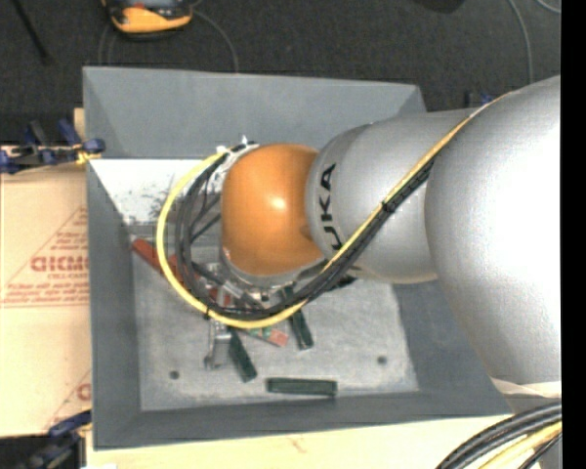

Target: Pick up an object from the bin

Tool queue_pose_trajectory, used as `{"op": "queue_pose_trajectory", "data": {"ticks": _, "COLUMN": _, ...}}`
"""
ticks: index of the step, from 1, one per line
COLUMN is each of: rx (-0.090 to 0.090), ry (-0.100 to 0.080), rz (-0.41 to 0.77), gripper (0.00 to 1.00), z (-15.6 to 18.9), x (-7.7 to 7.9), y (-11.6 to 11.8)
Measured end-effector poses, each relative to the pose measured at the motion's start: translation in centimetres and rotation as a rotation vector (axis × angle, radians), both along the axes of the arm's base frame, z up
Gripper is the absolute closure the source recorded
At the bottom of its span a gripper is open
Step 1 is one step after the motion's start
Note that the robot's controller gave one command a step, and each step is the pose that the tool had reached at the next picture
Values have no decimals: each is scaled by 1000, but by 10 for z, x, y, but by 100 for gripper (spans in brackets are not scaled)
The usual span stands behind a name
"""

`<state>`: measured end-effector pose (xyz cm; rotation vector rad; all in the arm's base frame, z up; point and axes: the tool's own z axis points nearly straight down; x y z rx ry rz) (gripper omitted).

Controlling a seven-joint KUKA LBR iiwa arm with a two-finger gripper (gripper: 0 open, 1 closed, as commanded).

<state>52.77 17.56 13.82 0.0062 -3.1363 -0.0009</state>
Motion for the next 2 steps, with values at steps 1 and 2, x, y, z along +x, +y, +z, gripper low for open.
{"op": "queue_pose_trajectory", "data": {"ticks": 1, "rx": 1, "ry": -7, "rz": -3, "gripper": 0, "z": 4, "x": 2, "y": -1}}
{"op": "queue_pose_trajectory", "data": {"ticks": 2, "rx": 4, "ry": -15, "rz": 41, "gripper": 0, "z": -19, "x": 17, "y": -17}}
